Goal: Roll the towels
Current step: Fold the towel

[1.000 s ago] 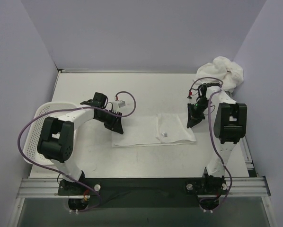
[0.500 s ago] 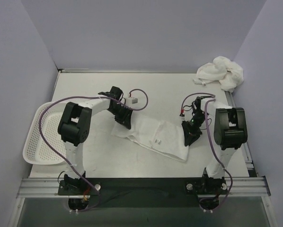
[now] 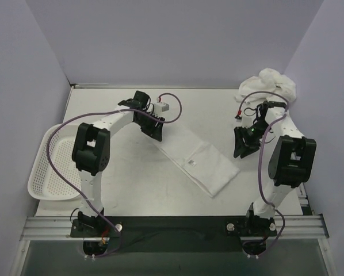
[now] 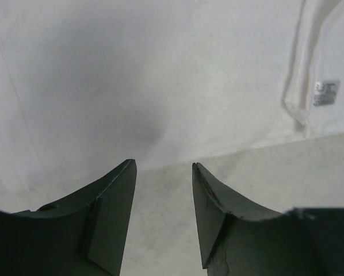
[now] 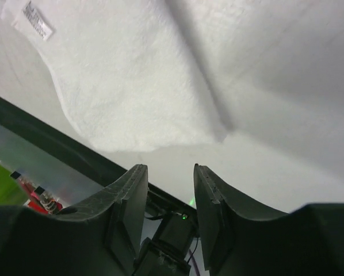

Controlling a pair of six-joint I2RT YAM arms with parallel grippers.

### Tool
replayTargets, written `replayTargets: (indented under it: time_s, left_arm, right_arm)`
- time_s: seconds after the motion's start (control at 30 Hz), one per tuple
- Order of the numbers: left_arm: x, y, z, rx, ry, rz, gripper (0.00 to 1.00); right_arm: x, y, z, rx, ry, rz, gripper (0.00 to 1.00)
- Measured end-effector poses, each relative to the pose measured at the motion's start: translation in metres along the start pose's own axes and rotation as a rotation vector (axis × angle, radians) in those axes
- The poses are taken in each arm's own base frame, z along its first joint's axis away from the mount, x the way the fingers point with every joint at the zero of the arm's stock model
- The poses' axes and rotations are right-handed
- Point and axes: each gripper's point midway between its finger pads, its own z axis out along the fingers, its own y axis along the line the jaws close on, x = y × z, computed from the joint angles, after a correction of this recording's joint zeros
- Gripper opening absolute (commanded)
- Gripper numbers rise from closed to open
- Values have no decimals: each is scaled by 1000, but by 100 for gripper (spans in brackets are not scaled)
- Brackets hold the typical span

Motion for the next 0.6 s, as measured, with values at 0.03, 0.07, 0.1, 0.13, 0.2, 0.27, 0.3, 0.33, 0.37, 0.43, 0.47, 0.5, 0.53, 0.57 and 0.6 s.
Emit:
replayTargets:
  time_s: [0.03,0.07,0.1,0.13,0.2,0.27,0.3,0.33,0.37,0.43,0.47,0.5,0.53,0.57,0.6]
  left_arm:
    - [6,-6,-9,-1,3,-5,53]
    - [10,-12,-16,-2,-1,-9,52]
    - [14,-18,-23,0,-2,-17,51]
    - [17,-23,-28,2,-4,-24,49]
    - [24,-30,-27,12,-4,-47,45]
    - [34,-31,-18,24,11,-77,42]
    - [39,-32,-12,34,25,-99,41]
    - [44,-31,-4,43,38,-117,40]
    - [47,-30,3,48,48,-136,40]
    - [53,-26,18,57,66,-168,38]
    - [52,-28,22,80,65,-185,38]
    - [49,-28,24,86,61,-193,38]
    - [42,-26,26,84,46,-187,37]
    - [39,-25,28,84,39,-184,37]
    - [34,-21,31,83,30,-182,37]
  right_arm:
    - [-8,-4,0,12,-13,0,34]
    - [-14,-8,3,19,-17,-1,33]
    - [-19,-12,8,21,-14,3,31]
    - [-21,-15,15,19,-2,9,24]
    - [-22,-21,30,11,38,28,17]
    - [-17,-26,48,0,84,42,11]
    - [-13,-26,55,-4,104,47,9]
    - [-9,-26,61,-8,125,50,6]
    - [-4,-25,66,-12,145,50,4]
    - [1,-21,73,-16,168,44,0]
    - [3,-18,76,-17,177,37,0]
    - [5,-15,78,-20,187,32,0]
    - [6,-11,81,-23,196,25,0]
    - [8,-6,85,-29,205,17,0]
    - [10,0,89,-34,218,9,0]
